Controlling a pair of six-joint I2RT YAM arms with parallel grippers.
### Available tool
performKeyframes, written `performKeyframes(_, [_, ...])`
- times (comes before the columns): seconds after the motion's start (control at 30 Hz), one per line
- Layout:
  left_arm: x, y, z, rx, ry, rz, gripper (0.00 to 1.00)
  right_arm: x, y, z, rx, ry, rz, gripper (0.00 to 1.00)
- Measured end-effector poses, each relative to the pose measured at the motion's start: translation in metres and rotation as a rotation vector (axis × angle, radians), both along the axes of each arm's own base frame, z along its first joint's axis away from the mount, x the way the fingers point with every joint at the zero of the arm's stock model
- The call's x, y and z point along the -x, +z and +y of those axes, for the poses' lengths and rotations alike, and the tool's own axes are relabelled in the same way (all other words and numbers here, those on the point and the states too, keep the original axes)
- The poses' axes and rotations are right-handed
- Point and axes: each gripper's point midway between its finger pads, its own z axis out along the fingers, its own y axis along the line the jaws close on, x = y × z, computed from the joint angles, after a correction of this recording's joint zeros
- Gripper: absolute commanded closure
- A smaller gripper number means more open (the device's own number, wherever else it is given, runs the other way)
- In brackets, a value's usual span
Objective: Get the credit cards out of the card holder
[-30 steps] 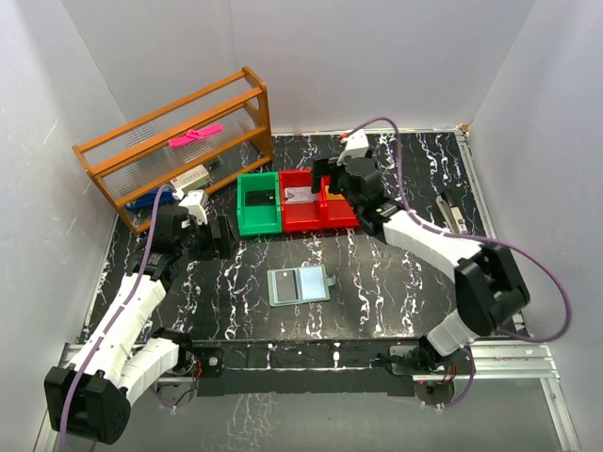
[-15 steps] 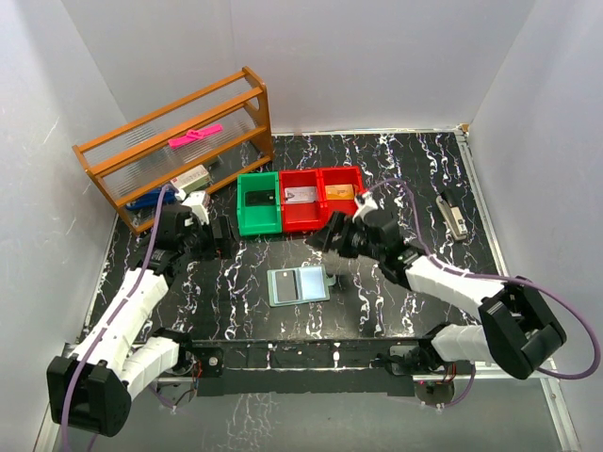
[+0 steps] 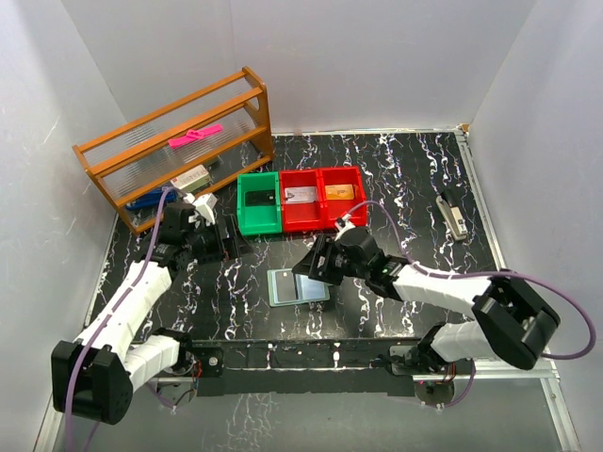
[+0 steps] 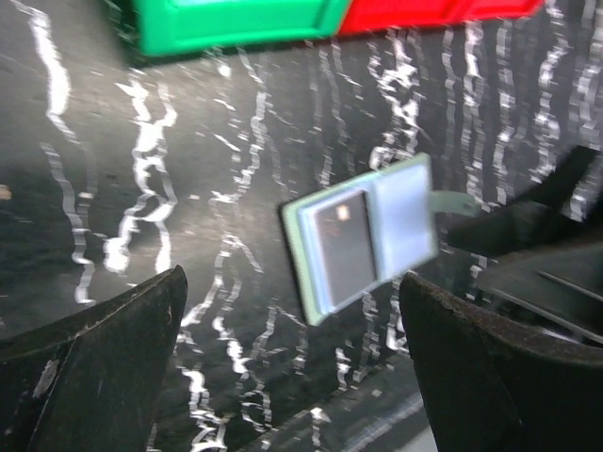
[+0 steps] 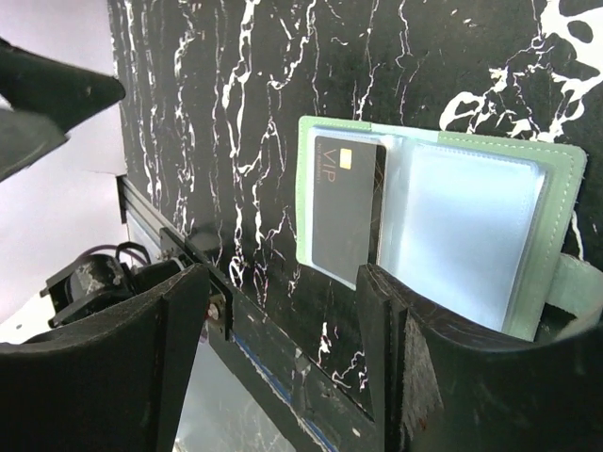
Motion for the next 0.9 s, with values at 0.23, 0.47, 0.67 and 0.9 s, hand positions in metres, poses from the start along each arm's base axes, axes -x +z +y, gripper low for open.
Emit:
performKeyframes(0.23, [0.012, 0.013, -0.036, 0.241, -0.051, 0.087, 0.13, 0.003, -0.028, 0.019, 0.055, 0.035, 0.095, 0.46])
performKeyframes(0.47, [0.030, -0.010, -0.056, 0.283, -0.099, 0.229, 0.20, 0.010, -0.053, 0.030, 0.099, 0.076, 0.166, 0.51])
performKeyframes(0.67, [0.045, -0.018, -0.075, 0.266, -0.153, 0.270, 0.22, 0.012, -0.061, 0.025, 0.127, 0.064, 0.185, 0.54])
performKeyframes(0.9, [0.061, -0.044, -0.092, 0.201, -0.189, 0.358, 0.37, 0.012, -0.069, 0.026, 0.131, 0.053, 0.215, 0.62])
